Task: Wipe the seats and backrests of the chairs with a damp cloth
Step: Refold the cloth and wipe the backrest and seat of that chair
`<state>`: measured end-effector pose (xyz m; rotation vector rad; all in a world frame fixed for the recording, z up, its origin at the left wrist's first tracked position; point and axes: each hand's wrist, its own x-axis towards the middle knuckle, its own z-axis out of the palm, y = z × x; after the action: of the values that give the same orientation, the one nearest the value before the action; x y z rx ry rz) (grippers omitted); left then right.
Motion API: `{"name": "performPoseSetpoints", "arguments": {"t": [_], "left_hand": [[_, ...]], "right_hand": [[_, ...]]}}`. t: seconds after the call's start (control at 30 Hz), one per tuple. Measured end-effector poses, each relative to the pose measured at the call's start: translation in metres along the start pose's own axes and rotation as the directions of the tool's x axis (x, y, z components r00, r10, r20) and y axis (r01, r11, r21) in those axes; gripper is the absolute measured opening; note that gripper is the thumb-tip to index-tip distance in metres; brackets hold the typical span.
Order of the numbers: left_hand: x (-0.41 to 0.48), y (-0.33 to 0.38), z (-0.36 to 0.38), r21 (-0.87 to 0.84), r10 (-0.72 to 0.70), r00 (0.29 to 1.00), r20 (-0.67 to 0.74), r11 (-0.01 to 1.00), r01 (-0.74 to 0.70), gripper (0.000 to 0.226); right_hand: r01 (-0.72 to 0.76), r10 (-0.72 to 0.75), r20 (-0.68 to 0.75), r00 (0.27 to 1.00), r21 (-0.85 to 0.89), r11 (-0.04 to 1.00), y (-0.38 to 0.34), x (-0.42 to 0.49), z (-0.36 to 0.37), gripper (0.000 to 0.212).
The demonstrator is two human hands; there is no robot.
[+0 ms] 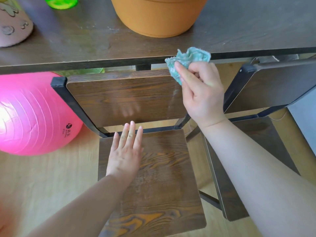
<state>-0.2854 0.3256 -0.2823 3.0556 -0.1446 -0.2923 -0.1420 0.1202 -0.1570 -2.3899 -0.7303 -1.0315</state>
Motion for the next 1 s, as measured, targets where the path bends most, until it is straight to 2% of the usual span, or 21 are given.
{"name": "performPoseSetpoints", "arguments": {"t": [0.23,0.3,0.43,0.57,0.67,0.83,1.0], "left_hand": [[-0.002,-0.007,0.011,0.012,-0.015,0.998,0.053,1.0,0.015,0.062],[-0.002,-0.01,0.013,0.013,-0.015,0.998,0.053,1.0,0.014,0.064],[-0.001,-0.01,0.014,0.025,-0.012,0.996,0.088,1.0,0.01,0.065],[-0.003,-0.01,0.014,0.034,-0.022,0.991,0.133,0.999,0.017,0.063],[-0.005,-0.013,0.019,0.019,-0.028,0.992,0.126,0.999,0.026,0.064],[-0.011,-0.014,0.024,0.009,-0.028,0.989,0.148,1.0,0.027,0.065],[-0.014,-0.011,0.019,0.016,-0.012,0.99,0.143,1.0,0.01,0.064]], "right_hand": [[0.015,-0.015,-0.059,0.998,-0.01,1.0,0.001,-0.018,0.009,0.024],[0.018,-0.018,-0.036,0.999,0.001,1.0,0.002,-0.028,0.013,0.023],[0.004,-0.009,0.146,0.989,0.035,0.999,0.006,-0.073,0.029,0.025],[-0.059,0.055,0.354,0.934,0.002,0.998,0.01,-0.117,0.045,0.03],[-0.086,0.084,0.427,0.9,-0.015,0.996,0.011,-0.137,0.055,0.032],[-0.128,0.136,0.597,0.79,-0.057,0.99,0.008,-0.152,0.06,0.035],[-0.21,0.229,0.65,0.724,-0.109,0.972,-0.001,-0.149,0.053,0.041]]}}
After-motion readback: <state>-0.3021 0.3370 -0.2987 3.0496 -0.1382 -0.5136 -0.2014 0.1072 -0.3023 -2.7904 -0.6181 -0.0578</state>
